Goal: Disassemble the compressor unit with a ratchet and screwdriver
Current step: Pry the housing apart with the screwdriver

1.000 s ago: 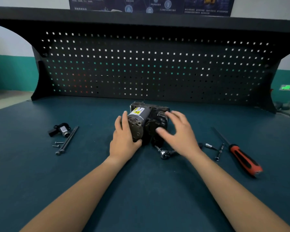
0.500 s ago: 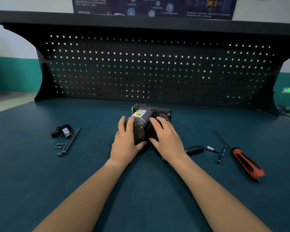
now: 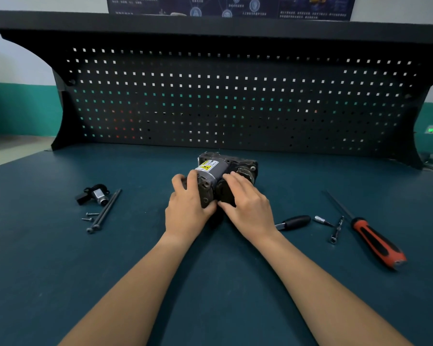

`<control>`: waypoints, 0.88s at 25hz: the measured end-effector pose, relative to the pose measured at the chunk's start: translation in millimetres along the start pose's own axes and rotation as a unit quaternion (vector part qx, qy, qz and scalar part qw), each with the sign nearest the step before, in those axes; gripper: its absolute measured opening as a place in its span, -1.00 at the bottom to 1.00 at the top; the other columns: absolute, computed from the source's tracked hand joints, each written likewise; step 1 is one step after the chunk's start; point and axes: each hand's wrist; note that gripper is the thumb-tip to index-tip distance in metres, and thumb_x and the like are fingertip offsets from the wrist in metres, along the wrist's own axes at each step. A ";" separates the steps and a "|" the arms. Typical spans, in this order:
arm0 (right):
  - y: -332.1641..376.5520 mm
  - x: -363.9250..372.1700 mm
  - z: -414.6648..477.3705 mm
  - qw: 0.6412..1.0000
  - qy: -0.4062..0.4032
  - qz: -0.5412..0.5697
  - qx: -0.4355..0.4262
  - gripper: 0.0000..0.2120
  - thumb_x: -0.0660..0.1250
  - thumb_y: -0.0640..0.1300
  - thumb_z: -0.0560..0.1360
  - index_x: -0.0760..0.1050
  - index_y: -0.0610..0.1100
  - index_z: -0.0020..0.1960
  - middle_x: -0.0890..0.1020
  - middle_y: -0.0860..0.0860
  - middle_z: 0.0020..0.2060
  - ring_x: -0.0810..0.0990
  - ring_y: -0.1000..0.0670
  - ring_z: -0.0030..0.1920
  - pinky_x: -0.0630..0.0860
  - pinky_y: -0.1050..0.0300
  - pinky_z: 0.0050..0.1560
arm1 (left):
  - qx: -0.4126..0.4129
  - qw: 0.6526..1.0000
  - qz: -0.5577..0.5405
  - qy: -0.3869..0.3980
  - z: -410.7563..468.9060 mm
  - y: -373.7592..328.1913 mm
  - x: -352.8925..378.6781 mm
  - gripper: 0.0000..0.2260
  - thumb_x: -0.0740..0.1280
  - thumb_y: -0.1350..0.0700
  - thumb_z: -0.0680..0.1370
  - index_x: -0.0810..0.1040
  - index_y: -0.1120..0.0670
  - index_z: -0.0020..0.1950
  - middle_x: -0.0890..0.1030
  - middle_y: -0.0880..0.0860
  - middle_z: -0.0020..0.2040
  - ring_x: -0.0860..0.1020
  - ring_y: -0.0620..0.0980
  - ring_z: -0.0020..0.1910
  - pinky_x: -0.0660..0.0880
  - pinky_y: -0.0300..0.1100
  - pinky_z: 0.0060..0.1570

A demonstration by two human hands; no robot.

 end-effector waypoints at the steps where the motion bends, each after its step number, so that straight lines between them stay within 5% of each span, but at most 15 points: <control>1: 0.5 -0.2 0.1 1.000 0.004 -0.005 -0.001 -0.46 0.55 -0.30 0.23 0.53 -0.34 0.18 0.58 -0.27 0.13 0.59 -0.29 0.10 0.56 -0.18 -0.04 | -0.002 1.000 0.000 0.003 0.3 -0.6 -1.0 -0.37 0.42 -0.03 0.39 0.25 0.04 0.38 0.27 0.11 0.27 0.51 0.27 0.00 0.41 0.00 -0.17; 6: 2.1 -0.3 -0.7 0.999 0.044 -0.005 0.025 -0.45 0.44 -0.24 0.39 0.40 -0.25 0.35 0.45 -0.21 0.31 0.45 -0.22 0.30 0.45 -0.11 0.19 | -0.002 1.000 -0.011 -0.001 -1.1 -1.0 -1.3 -0.37 0.43 0.00 0.38 0.26 0.05 0.37 0.28 0.11 0.26 0.50 0.28 0.01 0.42 0.01 -0.13; 19: 1.4 -0.2 -1.9 1.000 0.028 -0.010 0.006 -0.43 0.53 -0.29 0.27 0.48 -0.32 0.25 0.54 -0.28 0.19 0.55 -0.30 0.16 0.54 -0.18 0.03 | -0.005 1.000 -0.021 -0.016 -4.9 -2.4 -2.2 -0.35 0.45 0.01 0.38 0.25 0.16 0.36 0.29 0.13 0.30 0.50 0.29 0.04 0.40 0.03 -0.09; 22: -0.9 -0.4 -1.2 0.998 0.057 -0.005 0.027 -0.43 0.46 -0.23 0.38 0.40 -0.25 0.35 0.45 -0.21 0.31 0.46 -0.21 0.29 0.45 -0.09 0.20 | -0.003 0.999 -0.029 -0.023 -3.0 -0.4 -3.1 -0.35 0.45 0.00 0.36 0.27 0.14 0.35 0.31 0.12 0.28 0.51 0.28 0.01 0.41 0.03 -0.10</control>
Point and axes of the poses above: each hand's wrist, its own z-axis towards the middle knuckle, its own x-axis out of the palm, y = z × x
